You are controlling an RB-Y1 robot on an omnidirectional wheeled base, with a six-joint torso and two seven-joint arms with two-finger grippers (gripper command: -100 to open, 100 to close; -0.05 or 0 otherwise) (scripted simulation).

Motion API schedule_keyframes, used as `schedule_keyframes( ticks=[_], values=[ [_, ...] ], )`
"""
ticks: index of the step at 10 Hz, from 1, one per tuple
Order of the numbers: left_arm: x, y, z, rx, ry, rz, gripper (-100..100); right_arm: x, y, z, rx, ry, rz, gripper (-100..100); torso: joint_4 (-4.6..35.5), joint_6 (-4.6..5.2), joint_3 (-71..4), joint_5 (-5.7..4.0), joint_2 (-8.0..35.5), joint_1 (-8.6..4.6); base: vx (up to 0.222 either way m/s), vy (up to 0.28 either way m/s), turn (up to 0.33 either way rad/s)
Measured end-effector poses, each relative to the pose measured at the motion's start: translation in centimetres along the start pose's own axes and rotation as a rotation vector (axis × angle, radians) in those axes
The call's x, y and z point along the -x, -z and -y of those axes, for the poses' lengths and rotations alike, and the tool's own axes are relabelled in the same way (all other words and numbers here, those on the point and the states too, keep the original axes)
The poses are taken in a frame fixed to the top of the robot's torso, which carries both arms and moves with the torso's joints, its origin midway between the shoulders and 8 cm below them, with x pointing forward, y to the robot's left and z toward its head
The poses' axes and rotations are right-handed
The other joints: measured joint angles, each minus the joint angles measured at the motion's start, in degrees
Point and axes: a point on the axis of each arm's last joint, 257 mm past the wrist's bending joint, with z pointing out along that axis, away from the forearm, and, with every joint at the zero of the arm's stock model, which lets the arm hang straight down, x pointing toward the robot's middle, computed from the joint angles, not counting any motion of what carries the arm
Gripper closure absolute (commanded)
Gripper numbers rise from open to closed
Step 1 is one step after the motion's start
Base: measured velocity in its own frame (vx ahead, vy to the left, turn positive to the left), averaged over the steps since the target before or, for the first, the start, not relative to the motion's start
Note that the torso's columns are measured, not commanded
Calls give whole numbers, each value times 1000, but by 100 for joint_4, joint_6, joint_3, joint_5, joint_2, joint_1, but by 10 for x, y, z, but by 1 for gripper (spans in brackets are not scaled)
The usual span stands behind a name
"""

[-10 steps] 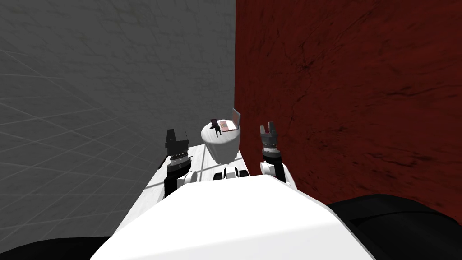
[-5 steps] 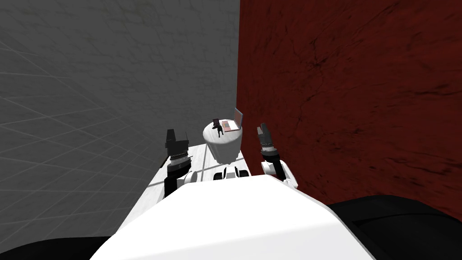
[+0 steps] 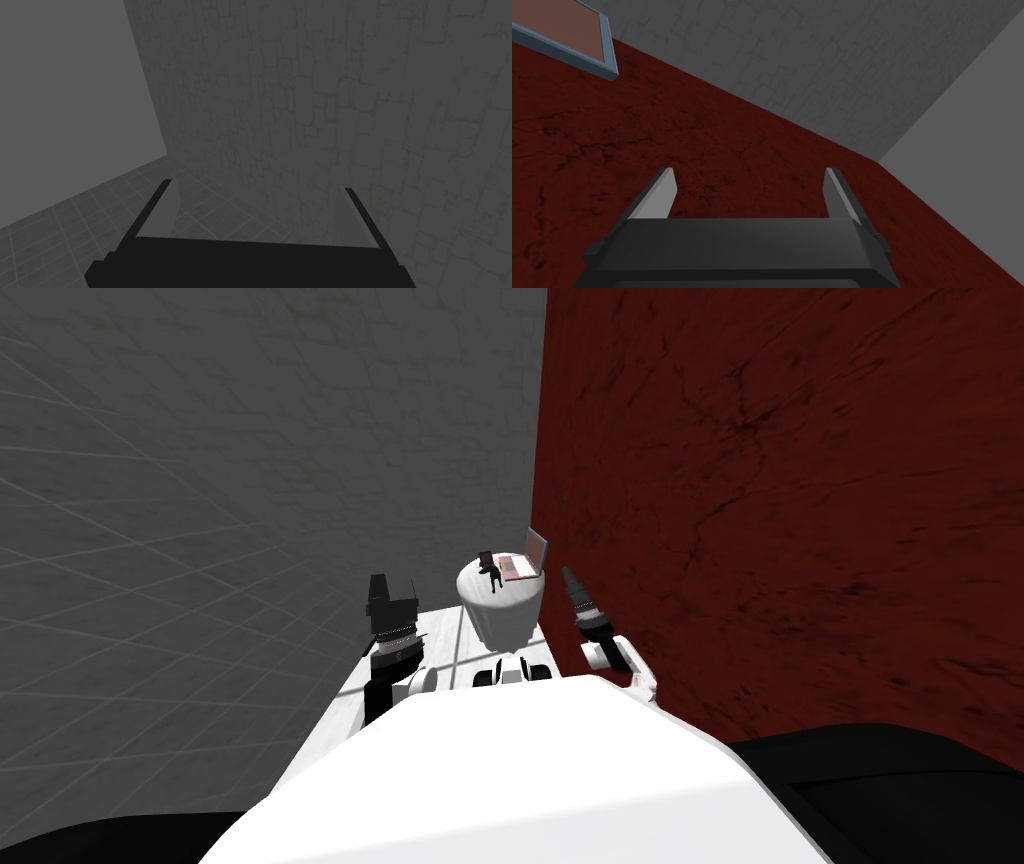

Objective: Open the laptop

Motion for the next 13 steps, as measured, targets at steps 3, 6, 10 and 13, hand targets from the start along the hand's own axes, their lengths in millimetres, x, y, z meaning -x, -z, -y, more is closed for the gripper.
schedule_keyframes(
  ticks=[3, 6, 10, 13],
  values=[
    [0, 0, 0, 0, 0, 0, 0, -14, -3, 29, -45, 160, -99, -100, 2, 0, 4, 0, 6, 0, 35, 88, 65],
    [0, 0, 0, 0, 0, 0, 0, -22, -6, 64, -94, 344, -197, -100, 2, -1, 3, -1, 6, -2, 36, 87, 72],
    [0, 0, 0, 0, 0, 0, 0, -16, -8, 119, -158, 616, -322, -100, 0, -1, 0, -1, 0, -3, 48, 83, 71],
    [0, 0, 0, 0, 0, 0, 0, -1, -7, 155, -204, 777, -388, -100, 3, -1, 7, -3, 11, -8, 29, 63, 43]
  ],
)
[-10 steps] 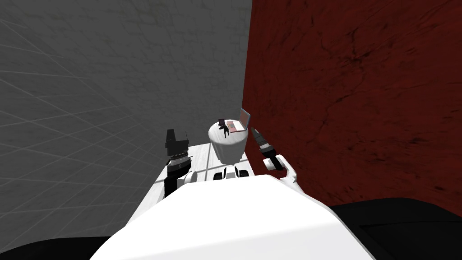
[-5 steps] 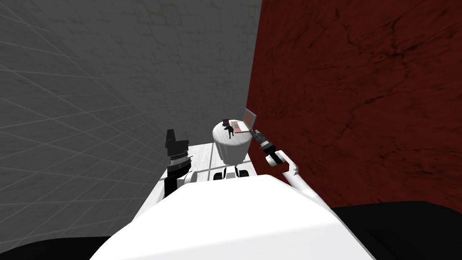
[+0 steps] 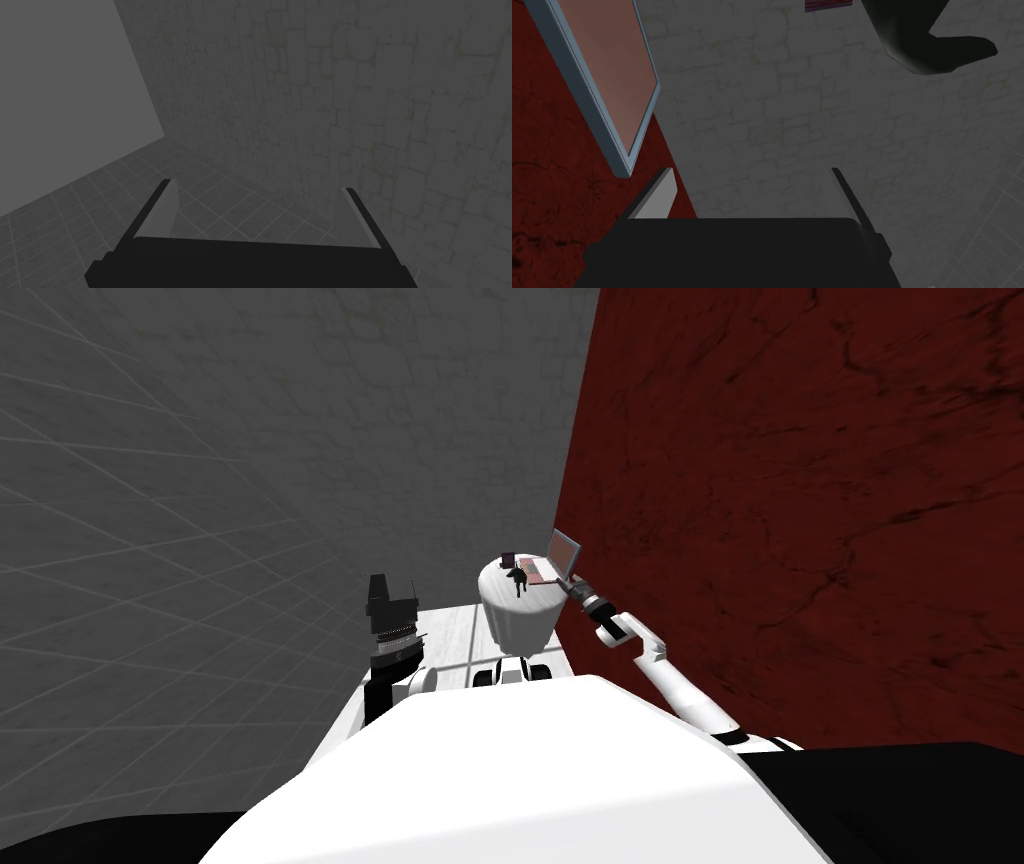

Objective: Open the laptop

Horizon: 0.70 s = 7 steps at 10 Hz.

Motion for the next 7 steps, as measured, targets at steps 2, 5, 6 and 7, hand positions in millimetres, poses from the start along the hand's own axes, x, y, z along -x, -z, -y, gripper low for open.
schedule_keyframes(
  ticks=[2, 5, 6, 7],
  values=[
    [0, 0, 0, 0, 0, 0, 0, -10, -2, 34, -48, 136, -57, -100, -2, 0, -5, 4, -7, 12, 33, 69, 48],
    [0, 0, 0, 0, 0, 0, 0, -7, -5, 73, -102, 295, -116, -100, -2, 1, -5, 2, -7, 4, 41, 58, 62],
    [0, 0, 0, 0, 0, 0, 0, -4, -3, 93, -127, 368, -140, -100, -2, 1, -5, 2, -8, 8, 32, 54, 20],
    [0, 0, 0, 0, 0, 0, 0, -1, -4, 103, -140, 409, -154, -100, -1, 1, -2, 2, -3, 6, 20, 65, 43]
  ],
)
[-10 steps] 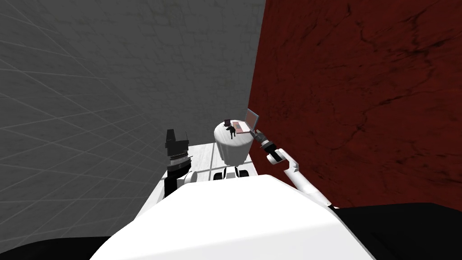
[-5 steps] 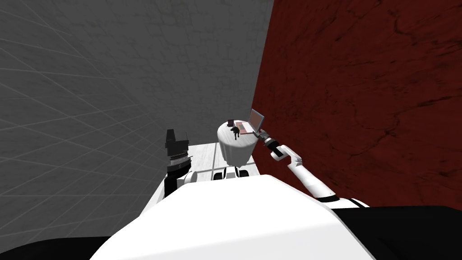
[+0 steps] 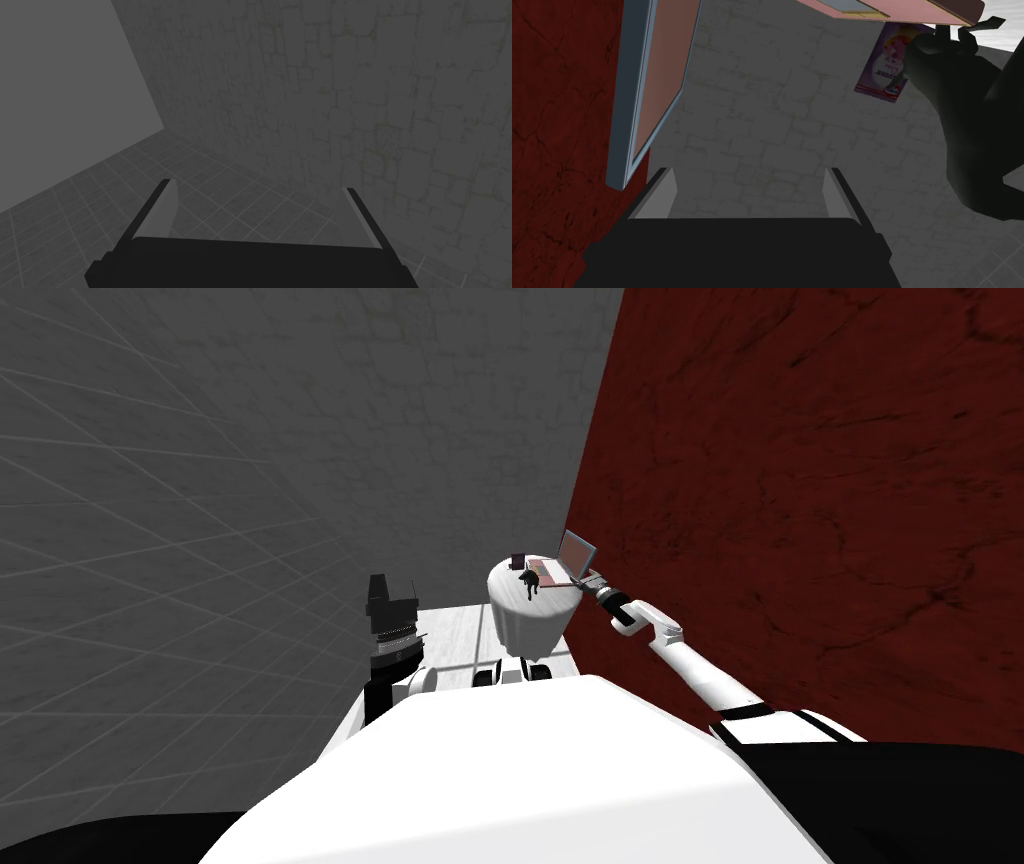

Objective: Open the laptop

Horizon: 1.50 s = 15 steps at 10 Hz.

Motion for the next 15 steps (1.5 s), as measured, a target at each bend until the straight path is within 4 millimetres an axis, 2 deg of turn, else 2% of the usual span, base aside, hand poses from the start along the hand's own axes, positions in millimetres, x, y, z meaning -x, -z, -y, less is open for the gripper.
schedule_keyframes(
  ticks=[2, 5, 6, 8, 13, 14, 15],
  values=[
    [0, 0, 0, 0, 0, 0, 0, -6, -6, 34, -46, 116, -43, -100, 1, -1, -1, 2, -2, 4, 39, 73, 62],
    [0, 0, 0, 0, 0, 0, 0, -12, -5, 97, -133, 313, -114, -100, -1, 1, -2, 0, -4, -1, 40, 61, 42],
    [0, 0, 0, 0, 0, 0, 0, -9, -5, 104, -144, 344, -122, -100, 1, 0, 2, -2, 2, -8, 26, 30, 31],
    [0, 0, 0, 0, 0, 0, 0, -7, -4, 131, -186, 429, -151, -100, 1, 0, 1, -1, 1, -3, 19, 32, 31],
    [0, 0, 0, 0, 0, 0, 0, 14, 4, 188, -263, 589, -202, -100, -1, -2, -4, 1, -6, 1, 19, 31, 24],
    [0, 0, 0, 0, 0, 0, 0, 15, 4, 189, -265, 593, -204, -100, 0, 0, 1, -3, 0, -7, 0, 0, 0],
    [0, 0, 0, 0, 0, 0, 0, 15, 4, 189, -265, 593, -203, 100, 1, 0, 2, -3, 3, -9, 7, -5, -10]
  ],
)
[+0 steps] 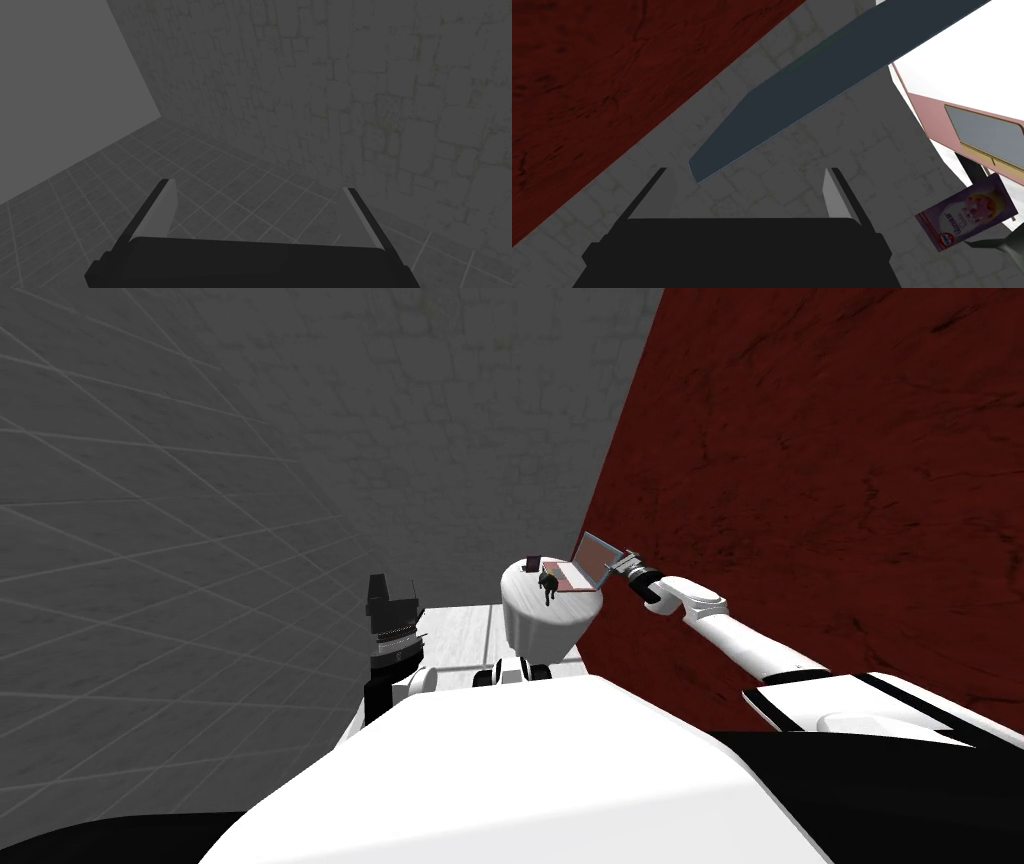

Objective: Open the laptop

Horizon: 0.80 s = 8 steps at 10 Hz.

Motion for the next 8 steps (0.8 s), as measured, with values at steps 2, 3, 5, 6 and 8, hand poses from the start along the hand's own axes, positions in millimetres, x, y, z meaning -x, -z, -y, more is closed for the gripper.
schedule_keyframes(
  ticks=[2, 3, 5, 6, 8],
  values=[
    [0, 0, 0, 0, 0, 0, 0, 6, -2, 7, -25, 42, 3, 100, -38, -25, -11, -29, -23, 15, 9, 16, -18],
    [0, 0, 0, 0, 0, 0, 0, 8, -3, 4, -38, 91, 2, 100, -57, -39, -29, -39, -53, 14, -16, 36, 16],
    [0, 0, 0, 0, 0, 0, 0, 11, -1, -7, -36, 143, 4, 100, -56, -33, -49, -38, -79, -19, -17, 33, 11],
    [0, 0, 0, 0, 0, 0, 0, 14, 3, -12, -37, 177, 7, 100, -54, -29, -51, -36, -82, -24, 2, 35, 0],
    [0, 0, 0, 0, 0, 0, 0, 22, 6, -22, -51, 250, 9, 100, -52, -25, -49, -36, -80, -29, 0, 31, 12]
  ],
)
